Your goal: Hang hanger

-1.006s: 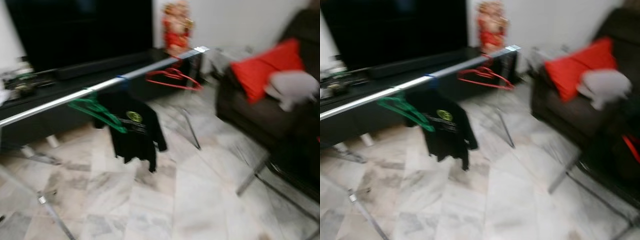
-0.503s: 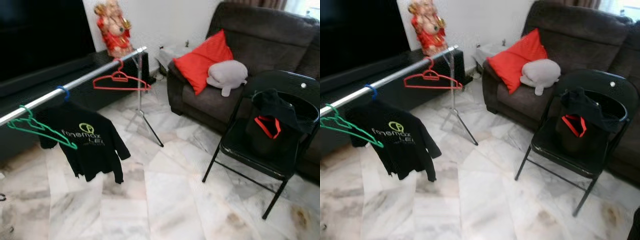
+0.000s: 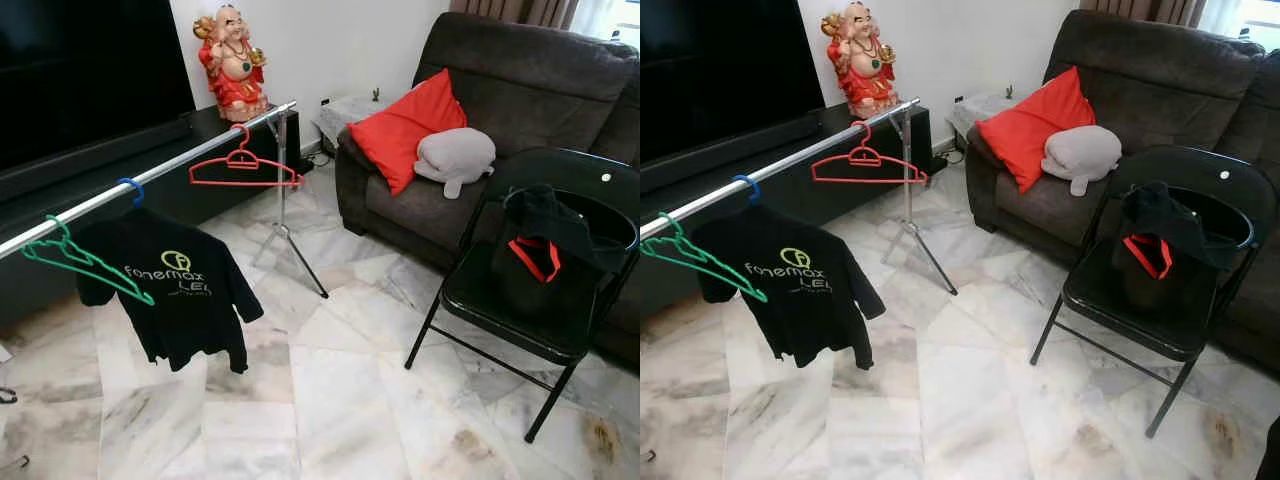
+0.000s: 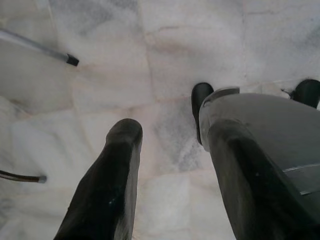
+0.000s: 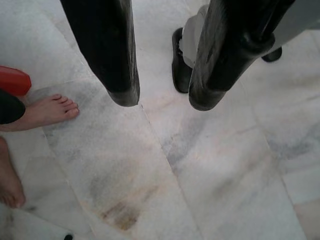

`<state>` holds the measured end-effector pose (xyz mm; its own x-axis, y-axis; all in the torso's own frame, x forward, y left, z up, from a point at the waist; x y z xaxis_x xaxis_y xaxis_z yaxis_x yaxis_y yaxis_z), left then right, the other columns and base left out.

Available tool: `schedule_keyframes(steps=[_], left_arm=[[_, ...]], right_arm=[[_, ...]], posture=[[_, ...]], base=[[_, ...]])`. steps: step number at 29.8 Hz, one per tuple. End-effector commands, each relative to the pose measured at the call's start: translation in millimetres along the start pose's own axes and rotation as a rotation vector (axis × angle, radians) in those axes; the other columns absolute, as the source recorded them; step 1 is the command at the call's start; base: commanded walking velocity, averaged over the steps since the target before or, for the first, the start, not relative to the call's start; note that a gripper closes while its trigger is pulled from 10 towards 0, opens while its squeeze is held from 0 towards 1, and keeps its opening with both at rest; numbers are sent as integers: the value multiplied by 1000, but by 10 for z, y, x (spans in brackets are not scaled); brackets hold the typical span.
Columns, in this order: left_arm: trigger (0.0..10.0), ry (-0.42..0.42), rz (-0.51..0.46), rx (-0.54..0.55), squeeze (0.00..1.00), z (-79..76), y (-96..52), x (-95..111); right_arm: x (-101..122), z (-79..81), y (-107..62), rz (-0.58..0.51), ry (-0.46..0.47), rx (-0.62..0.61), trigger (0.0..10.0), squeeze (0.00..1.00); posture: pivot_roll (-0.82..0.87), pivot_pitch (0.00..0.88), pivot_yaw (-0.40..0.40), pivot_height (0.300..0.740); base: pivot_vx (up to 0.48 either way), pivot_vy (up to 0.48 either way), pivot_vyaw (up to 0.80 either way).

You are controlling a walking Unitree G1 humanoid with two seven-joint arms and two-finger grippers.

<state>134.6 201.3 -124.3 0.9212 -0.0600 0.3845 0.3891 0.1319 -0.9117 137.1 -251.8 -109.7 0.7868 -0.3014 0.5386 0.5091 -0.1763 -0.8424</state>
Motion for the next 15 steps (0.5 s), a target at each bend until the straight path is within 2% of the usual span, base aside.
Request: schedule_keyframes(steps=[1,7,15], left_arm=[[10000,8,2,-6,0,-4,-1,-11],[10000,6,7,-8,0,-9,-2,-25],[10000,2,7,-9,0,-11,-3,-28]], right_arm=[[-23,-11,-4,9,16,-5,10000,0],[-17,-39,-8,3,25,-16,10000,0],[-7,-37,-8,-7,16,-15,10000,0]], posture=[[40,0,28,740],[33,0,29,740],[39,0,28,740]], base=[[274,0,-756],[276,0,-743],[280,0,0]])
Point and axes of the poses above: a point about 5 cm out from each wrist's last joint towards the gripper, its own y axis pointing out of the wrist towards the gripper, its own x axis along the axis of the wrist's last joint, z = x × y, the point moved 2 cm from there along y, pointing out of the wrist towards the gripper, and after that the axes turned 6 degrees about y, right-handed, at the moved point
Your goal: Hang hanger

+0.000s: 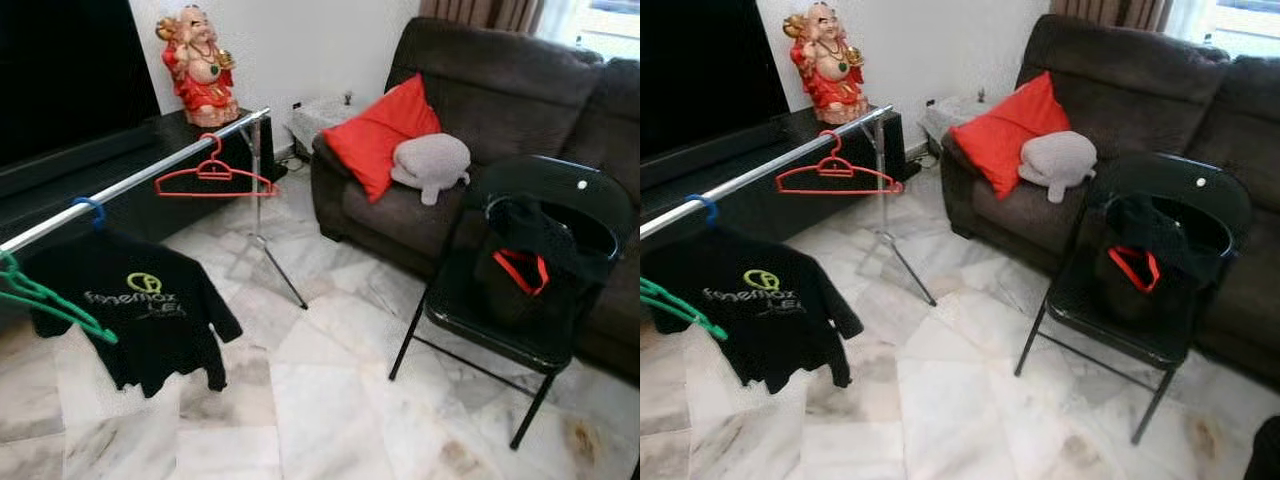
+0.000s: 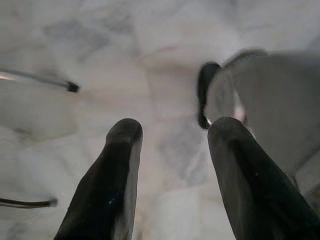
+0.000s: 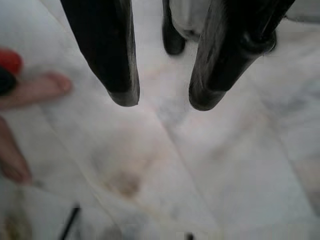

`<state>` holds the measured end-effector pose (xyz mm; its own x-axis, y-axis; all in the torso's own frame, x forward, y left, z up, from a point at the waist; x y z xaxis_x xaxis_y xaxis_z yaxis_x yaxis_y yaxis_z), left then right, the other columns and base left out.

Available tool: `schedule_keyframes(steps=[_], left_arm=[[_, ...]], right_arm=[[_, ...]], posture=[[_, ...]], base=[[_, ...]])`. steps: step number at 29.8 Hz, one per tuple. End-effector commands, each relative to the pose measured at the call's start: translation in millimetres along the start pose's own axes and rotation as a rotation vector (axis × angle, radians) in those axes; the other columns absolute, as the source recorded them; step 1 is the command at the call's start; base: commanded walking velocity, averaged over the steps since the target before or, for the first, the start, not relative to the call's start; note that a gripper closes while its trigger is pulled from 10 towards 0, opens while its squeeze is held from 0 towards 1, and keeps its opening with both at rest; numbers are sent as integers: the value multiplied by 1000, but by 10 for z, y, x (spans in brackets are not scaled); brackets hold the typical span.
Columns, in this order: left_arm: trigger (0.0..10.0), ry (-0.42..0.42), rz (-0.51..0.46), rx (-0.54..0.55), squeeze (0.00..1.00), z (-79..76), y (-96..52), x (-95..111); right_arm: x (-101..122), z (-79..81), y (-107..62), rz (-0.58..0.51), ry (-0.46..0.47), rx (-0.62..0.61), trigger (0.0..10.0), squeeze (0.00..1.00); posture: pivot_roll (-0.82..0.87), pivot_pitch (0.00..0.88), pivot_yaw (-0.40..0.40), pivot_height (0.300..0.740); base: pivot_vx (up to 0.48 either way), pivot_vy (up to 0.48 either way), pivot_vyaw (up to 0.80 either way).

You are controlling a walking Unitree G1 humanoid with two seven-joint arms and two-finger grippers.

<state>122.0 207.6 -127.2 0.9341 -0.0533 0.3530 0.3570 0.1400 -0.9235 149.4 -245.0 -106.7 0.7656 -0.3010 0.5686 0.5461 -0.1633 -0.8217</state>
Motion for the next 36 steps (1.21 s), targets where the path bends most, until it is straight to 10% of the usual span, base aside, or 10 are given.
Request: schedule_keyframes(steps=[1,36], left_arm=[[10000,4,-27,-15,0,-69,8,104],[10000,-14,-61,-21,0,-84,8,166]], right_arm=[[-97,-144,-41,29,9,-40,10000,0],[-82,-187,-46,18,43,-56,10000,0]], posture=[[39,0,28,740],[52,0,22,740]], base=[[277,0,0],[281,0,-299]])
Point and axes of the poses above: a point about 5 cm out from each wrist's last joint towards the gripper, its own y axis pointing out of the wrist towards the gripper, its own x axis along the axis of the wrist's last joint, z = x × y, the point moved 2 cm from there along y, pointing out of the wrist towards the gripper, and after that the axes turned 6 degrees about y, right-handed, at the moved point
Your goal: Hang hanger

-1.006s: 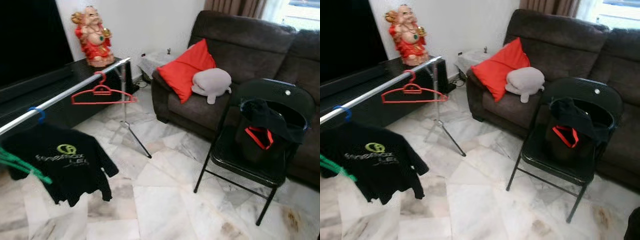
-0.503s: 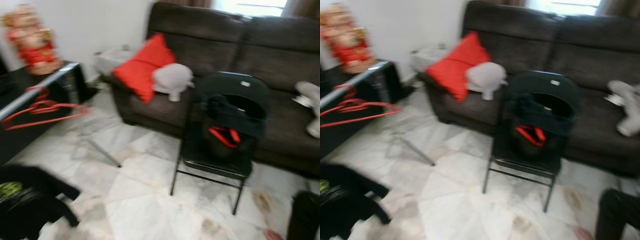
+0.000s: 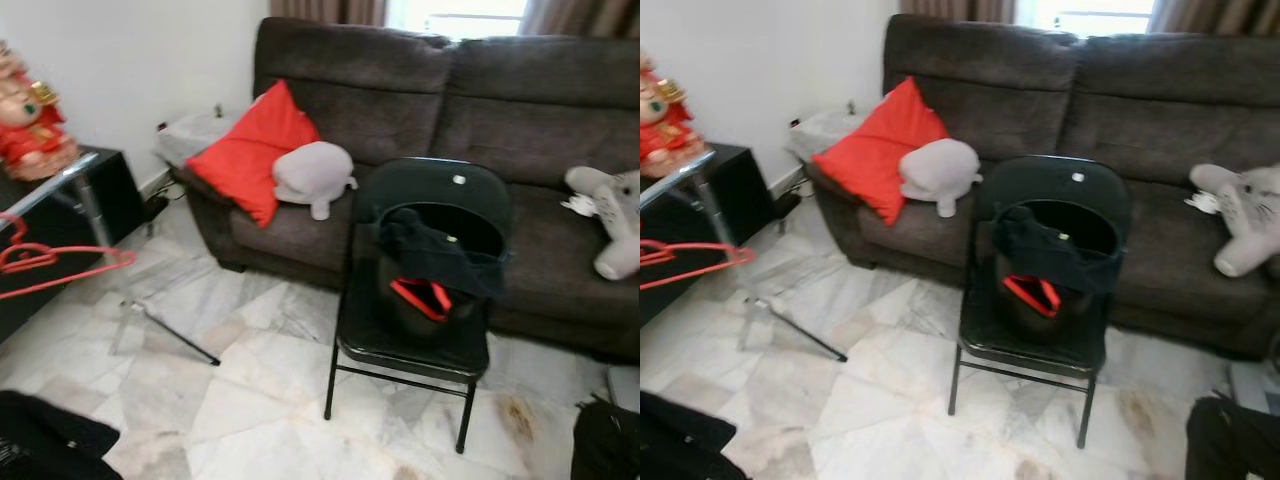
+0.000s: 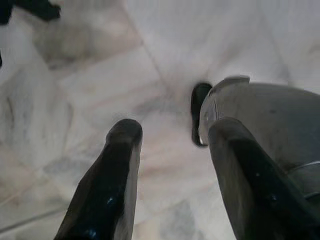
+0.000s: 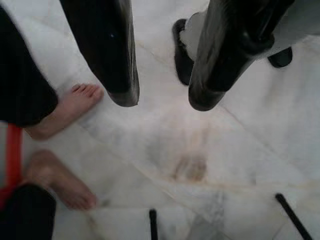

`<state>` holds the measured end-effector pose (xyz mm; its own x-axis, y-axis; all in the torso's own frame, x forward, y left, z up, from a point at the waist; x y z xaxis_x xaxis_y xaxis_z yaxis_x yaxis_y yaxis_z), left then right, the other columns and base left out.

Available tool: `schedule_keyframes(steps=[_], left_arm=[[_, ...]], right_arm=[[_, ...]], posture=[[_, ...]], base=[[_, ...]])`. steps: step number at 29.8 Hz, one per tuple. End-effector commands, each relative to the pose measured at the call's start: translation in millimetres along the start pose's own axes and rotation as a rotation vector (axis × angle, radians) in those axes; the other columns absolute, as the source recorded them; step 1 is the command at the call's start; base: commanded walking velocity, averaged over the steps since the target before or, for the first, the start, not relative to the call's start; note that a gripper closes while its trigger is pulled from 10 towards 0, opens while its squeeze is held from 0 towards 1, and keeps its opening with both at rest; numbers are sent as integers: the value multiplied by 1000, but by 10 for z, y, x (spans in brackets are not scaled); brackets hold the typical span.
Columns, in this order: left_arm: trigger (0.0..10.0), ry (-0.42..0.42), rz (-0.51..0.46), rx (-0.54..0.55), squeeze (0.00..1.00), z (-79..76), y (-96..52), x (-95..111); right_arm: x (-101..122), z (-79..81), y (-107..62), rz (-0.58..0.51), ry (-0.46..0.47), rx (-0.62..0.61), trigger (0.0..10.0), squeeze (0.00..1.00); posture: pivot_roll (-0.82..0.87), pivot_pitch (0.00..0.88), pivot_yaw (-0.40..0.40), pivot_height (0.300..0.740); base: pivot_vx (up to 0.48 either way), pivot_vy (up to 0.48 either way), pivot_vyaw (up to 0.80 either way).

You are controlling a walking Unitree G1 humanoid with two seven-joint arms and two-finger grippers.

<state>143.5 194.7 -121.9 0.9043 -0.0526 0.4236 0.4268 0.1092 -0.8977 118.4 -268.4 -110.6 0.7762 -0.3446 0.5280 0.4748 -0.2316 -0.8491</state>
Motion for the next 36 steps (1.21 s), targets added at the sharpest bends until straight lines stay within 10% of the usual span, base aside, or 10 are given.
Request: schedule_keyframes(steps=[1,16,19,21,36], left_arm=[[10000,-9,7,5,0,34,-8,-53],[10000,49,-177,20,0,45,-28,151],[10000,141,-568,52,0,582,-213,1093],[10000,222,-720,27,0,614,-362,1355],[10000,478,-1083,-142,0,312,-1074,1324]], right_arm=[[103,147,35,-28,6,36,10000,0],[97,141,30,-31,-6,46,10000,0],[98,133,29,-32,-9,47,10000,0],[100,127,28,-34,-7,46,10000,0],[78,74,15,-40,-1,31,10000,0]], posture=[[58,0,19,740],[71,0,10,740],[68,0,10,740],[68,0,8,740],[45,0,6,740]], base=[[247,0,0],[50,0,0],[0,0,0],[0,0,0],[0,0,0]])
Point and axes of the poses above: a point about 5 cm out from each wrist's last joint towards the gripper, its own y axis pointing out of the wrist towards the gripper, its own x axis along the axis of the wrist's last joint, z = x × y, the point moved 2 cm from there along y, pointing out of the wrist towards the gripper, and after that the axes turned 6 degrees about y, right-handed, at the moved point
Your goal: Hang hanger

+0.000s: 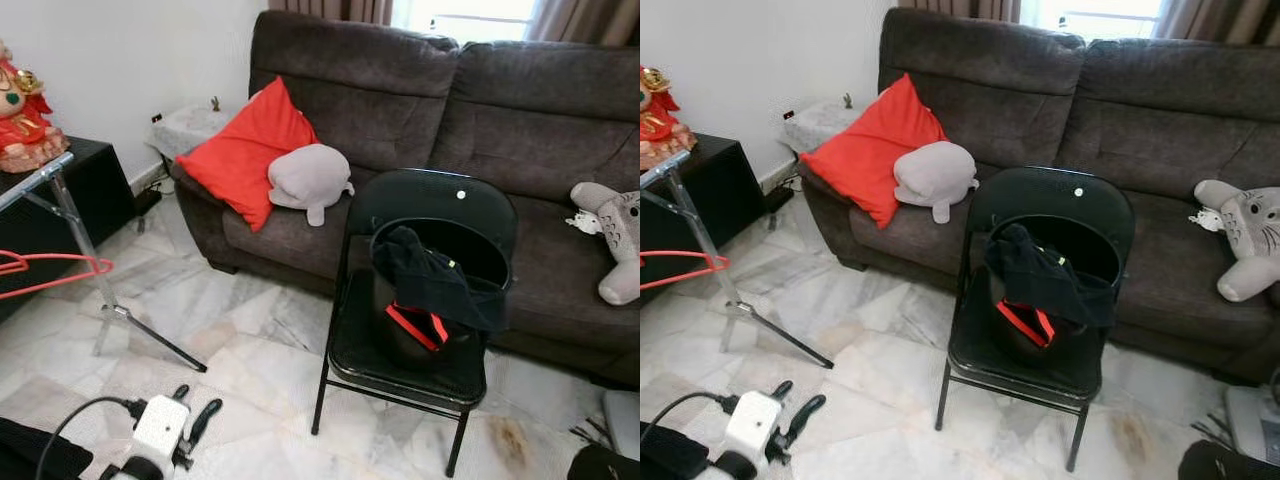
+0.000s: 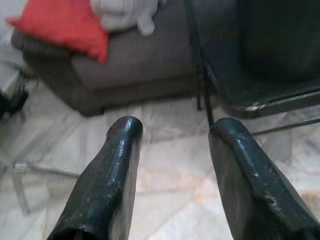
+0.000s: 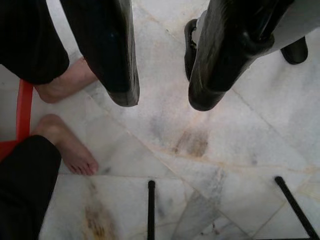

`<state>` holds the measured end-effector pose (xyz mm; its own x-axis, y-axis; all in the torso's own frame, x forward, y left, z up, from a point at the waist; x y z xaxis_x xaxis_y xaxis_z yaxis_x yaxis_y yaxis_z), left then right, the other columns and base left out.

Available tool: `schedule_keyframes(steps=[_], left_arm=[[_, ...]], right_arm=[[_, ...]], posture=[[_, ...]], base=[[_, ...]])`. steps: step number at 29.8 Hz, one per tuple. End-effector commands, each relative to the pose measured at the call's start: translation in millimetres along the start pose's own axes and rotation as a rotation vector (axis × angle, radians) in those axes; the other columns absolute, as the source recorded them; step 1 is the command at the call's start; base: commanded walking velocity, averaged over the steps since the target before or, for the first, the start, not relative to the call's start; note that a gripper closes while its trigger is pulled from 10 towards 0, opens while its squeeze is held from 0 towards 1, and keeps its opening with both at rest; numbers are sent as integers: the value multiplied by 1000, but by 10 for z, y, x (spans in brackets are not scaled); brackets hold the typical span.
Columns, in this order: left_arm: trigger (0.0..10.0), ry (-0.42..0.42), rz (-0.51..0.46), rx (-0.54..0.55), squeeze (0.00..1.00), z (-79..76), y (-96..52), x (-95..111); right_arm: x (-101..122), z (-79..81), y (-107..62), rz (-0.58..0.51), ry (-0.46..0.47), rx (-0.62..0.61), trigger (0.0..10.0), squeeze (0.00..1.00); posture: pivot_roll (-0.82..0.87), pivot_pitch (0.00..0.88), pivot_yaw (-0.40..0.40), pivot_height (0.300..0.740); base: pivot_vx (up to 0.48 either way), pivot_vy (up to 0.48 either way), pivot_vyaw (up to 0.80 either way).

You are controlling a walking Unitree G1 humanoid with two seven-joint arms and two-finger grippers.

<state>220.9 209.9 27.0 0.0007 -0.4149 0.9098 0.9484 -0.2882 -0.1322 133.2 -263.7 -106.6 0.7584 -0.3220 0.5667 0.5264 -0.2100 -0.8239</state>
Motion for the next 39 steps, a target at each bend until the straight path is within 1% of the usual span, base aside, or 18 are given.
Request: schedule_keyframes(steps=[1,3,5,7,9,11,12,13,14,16,17,20,22,27,30,31,37,39], left_arm=[[10000,18,-37,-47,0,-24,-67,104],[10000,-13,-27,-44,0,-40,-105,118],[10000,-45,-9,-12,0,-16,-97,77],[10000,-78,39,28,0,29,-91,-8],[10000,-118,84,83,0,88,-75,-109],[10000,-161,139,104,0,111,-57,-221],[10000,-170,177,117,0,120,-59,-297],[10000,-216,269,153,0,126,-89,-482],[10000,-229,294,165,0,124,-105,-532],[10000,-230,407,145,0,64,-186,-726],[10000,-227,518,149,0,17,-293,-903],[10000,-241,607,143,0,-53,-409,-1038],[10000,-227,699,110,0,-136,-563,-1163],[10000,-274,834,122,0,-214,-789,-1328],[10000,-257,861,101,0,-257,-788,-1356],[10000,-285,867,109,0,-279,-763,-1359],[10000,-275,874,70,0,-375,-665,-1339],[10000,-274,876,69,0,-376,-664,-1339]], right_arm=[[-43,-30,-14,7,12,-10,10000,0],[-51,-40,-18,8,11,-14,10000,0],[-54,-42,-19,8,11,-15,10000,0],[-59,-45,-21,8,14,-17,10000,0],[-63,-47,-23,4,26,-21,10000,0],[-63,-43,-23,3,22,-18,10000,0],[-65,-44,-23,3,22,-17,10000,0],[-70,-46,-25,2,28,-21,10000,0],[-72,-46,-26,1,31,-22,10000,0],[-83,-42,-26,7,25,-23,10000,0],[-91,-40,-27,10,24,-24,10000,0],[-99,-36,-29,11,24,-23,10000,0],[-110,-33,-31,12,31,-26,10000,0],[-115,-38,-34,8,39,-29,10000,0],[-118,-43,-35,10,35,-30,10000,0],[-119,-45,-35,11,33,-30,10000,0],[-116,-44,-34,13,32,-29,10000,0],[-115,-44,-34,12,32,-29,10000,0]], posture=[[45,0,6,740],[53,0,2,740],[53,0,2,740],[49,0,1,740],[47,0,1,740],[45,0,2,740],[43,0,2,740],[44,0,3,740],[44,0,3,740],[37,0,3,740],[36,0,1,740],[28,0,4,740],[14,0,6,740],[11,0,1,740],[16,0,-2,740],[18,0,-3,740],[10,0,-2,740],[10,0,-2,740]], base=[[0,0,0],[0,0,0],[0,0,0],[0,0,0],[0,0,0],[0,0,0],[0,0,0],[0,0,0],[0,0,0],[0,0,0],[0,0,0],[0,0,0],[0,0,0],[0,0,0],[0,0,0],[0,0,0],[0,0,0],[0,0,0]])
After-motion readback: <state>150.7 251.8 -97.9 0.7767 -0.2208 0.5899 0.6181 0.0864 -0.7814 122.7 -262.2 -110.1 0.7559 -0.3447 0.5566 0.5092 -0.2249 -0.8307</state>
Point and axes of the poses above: a point about 5 cm out from each wrist's last joint towards the gripper, its own y axis pointing out of the wrist towards the gripper, its own x axis along the axis of the wrist's last joint, z = x × y, the point moved 2 cm from there along y, pointing out of the wrist towards the gripper, and after that the axes turned 6 degrees about y, right-handed, at the moved point
